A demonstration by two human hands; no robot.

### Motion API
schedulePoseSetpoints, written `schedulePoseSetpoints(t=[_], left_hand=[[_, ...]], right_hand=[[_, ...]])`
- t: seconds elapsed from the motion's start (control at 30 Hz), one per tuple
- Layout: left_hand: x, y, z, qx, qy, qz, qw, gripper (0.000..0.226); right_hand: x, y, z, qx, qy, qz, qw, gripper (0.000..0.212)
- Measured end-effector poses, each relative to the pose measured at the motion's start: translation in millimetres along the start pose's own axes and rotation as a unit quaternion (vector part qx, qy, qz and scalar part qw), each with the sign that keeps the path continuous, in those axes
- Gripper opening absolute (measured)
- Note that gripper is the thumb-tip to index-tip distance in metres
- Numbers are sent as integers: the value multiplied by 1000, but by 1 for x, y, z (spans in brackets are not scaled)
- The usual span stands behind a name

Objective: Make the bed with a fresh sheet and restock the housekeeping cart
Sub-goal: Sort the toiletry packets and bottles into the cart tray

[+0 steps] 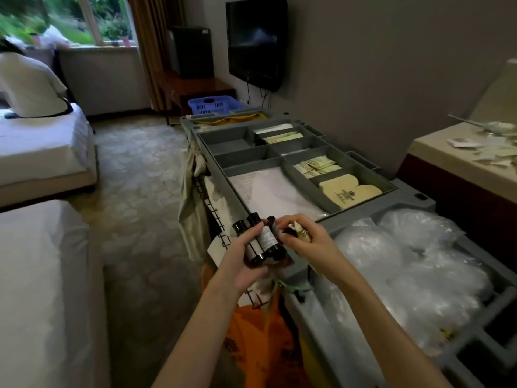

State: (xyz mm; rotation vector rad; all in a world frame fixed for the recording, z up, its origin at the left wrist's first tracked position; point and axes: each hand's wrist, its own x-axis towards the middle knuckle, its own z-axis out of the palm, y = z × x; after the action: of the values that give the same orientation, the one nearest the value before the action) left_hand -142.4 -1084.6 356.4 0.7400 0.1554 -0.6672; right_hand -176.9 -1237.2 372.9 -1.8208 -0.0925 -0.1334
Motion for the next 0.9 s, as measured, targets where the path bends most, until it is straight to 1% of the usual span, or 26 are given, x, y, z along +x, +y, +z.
schedulePoseSetpoints(t=[0.13,0.17,0.23,0.37,0.5,0.6,0.73,0.83,0.9], left_hand=[[27,42,-26,-26,-29,-17,999,28],[36,51,-31,-34,-37,-19,999,26],[53,64,-38,-51,-43,-27,997,25],[106,99,-48,-50,-48,-51,996,36],[181,154,-52,-30,-44,-38,998,34],[241,199,-54,4,-48,-32,998,30],[300,245,-51,85,-65,-43,993,34],[338,270,-50,114,-43,-60,991,42],[367,284,-53,134,-25,-75,988,45]], right_hand=[[42,-4,33,-6,-6,24,1000,12],[53,-4,39,-14,-6,28,999,11],[72,-3,46,-15,0,37,999,11],[132,8,51,-38,20,39,998,14],[218,35,48,-107,67,46,991,12],[281,48,45,-98,75,50,991,17],[346,52,44,-61,108,73,990,19],[381,59,42,-54,129,91,986,21],[397,69,39,-77,172,114,975,21]])
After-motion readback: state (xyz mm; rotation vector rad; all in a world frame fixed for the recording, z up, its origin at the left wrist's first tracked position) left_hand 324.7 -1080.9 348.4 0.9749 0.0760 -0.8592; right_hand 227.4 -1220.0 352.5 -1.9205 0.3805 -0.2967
